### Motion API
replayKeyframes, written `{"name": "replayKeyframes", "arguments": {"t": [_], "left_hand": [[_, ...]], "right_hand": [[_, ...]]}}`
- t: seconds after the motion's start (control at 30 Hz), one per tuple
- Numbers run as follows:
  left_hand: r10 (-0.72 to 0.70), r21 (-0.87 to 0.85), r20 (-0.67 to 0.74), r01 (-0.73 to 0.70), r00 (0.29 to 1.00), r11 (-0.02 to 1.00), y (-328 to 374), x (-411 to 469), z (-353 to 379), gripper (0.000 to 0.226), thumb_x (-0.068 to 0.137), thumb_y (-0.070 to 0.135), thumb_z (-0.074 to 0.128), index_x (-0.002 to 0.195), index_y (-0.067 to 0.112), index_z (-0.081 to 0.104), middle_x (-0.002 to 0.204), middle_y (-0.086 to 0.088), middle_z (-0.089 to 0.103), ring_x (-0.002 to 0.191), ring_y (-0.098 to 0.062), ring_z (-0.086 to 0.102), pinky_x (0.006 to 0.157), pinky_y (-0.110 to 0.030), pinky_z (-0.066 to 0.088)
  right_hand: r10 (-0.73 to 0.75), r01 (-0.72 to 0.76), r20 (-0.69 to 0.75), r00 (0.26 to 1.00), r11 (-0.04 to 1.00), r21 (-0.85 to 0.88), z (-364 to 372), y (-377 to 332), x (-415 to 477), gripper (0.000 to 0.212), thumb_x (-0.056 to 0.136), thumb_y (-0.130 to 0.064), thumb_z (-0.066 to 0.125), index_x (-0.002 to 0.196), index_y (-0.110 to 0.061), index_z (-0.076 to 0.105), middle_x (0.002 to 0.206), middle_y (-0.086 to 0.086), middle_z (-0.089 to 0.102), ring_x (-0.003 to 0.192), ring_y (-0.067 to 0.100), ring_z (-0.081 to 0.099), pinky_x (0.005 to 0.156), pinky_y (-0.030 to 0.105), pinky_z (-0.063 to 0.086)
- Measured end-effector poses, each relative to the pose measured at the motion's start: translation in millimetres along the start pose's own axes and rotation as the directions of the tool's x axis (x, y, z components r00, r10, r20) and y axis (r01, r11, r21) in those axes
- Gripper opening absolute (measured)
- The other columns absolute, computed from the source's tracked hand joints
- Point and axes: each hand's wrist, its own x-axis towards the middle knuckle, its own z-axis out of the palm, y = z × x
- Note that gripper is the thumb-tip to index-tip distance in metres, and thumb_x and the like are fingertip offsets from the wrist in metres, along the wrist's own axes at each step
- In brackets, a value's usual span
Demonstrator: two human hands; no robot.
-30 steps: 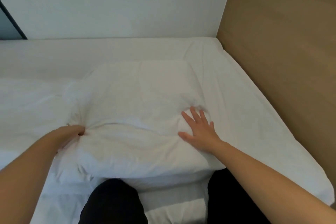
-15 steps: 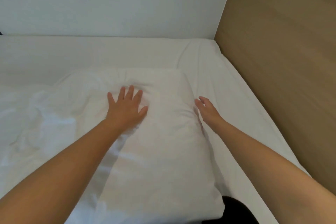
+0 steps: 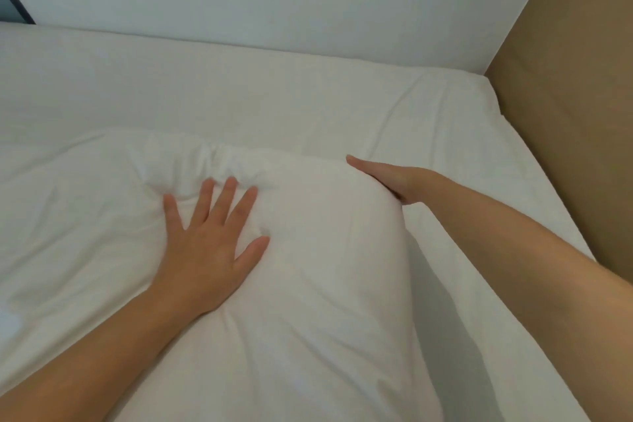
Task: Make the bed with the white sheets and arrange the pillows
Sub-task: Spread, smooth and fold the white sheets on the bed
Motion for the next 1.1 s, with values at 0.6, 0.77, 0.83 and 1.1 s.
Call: {"name": "replayKeyframes", "arguments": {"t": [0.6,0.77,0.83,1.1], "left_hand": [[-0.01,0.05,0.027,0.009,1.0,0.999,6,4,29,0.075,0.09,0.065,0.003,0.155,0.029,0.009,0.164,-0.002,0.004,0.15,-0.026,-0.003,0.11,-0.065,-0.009],[-0.017,0.061,0.032,0.015,0.999,0.998,-3,-1,39,0.076,0.089,0.066,0.0,0.155,0.029,0.004,0.164,-0.002,-0.004,0.15,-0.021,-0.009,0.11,-0.062,-0.012],[-0.026,0.094,0.066,0.02,0.997,0.995,-6,-2,44,0.079,0.088,0.067,-0.002,0.155,0.027,0.006,0.163,-0.005,-0.003,0.15,-0.022,-0.007,0.11,-0.063,-0.013],[-0.056,0.082,0.23,0.038,0.972,0.996,12,-16,12,0.073,0.093,0.06,0.004,0.155,0.024,-0.008,0.162,-0.007,-0.013,0.149,-0.027,-0.013,0.113,-0.063,-0.006]], "right_hand": [[-0.064,0.06,-0.102,0.993,0.997,-0.04,-8,55,-21,0.058,0.088,-0.069,0.041,0.102,-0.02,0.068,0.105,-0.003,0.072,0.097,0.013,0.068,0.088,0.027,0.049],[-0.186,0.048,-0.378,0.907,0.937,-0.346,-19,50,-25,0.057,0.09,-0.061,0.053,0.068,-0.009,0.052,0.066,0.004,0.054,0.064,0.02,0.051,0.062,0.03,0.037],[-0.17,-0.034,-0.421,0.891,0.9,-0.435,-11,52,-19,0.058,0.094,-0.059,0.048,0.063,-0.011,0.049,0.068,0.005,0.054,0.068,0.023,0.051,0.062,0.032,0.035],[-0.196,0.022,-0.513,0.836,0.946,-0.325,52,86,-129,0.062,0.098,-0.053,0.041,0.154,-0.033,0.021,0.158,-0.004,0.026,0.141,0.019,0.034,0.112,0.036,0.03]]}}
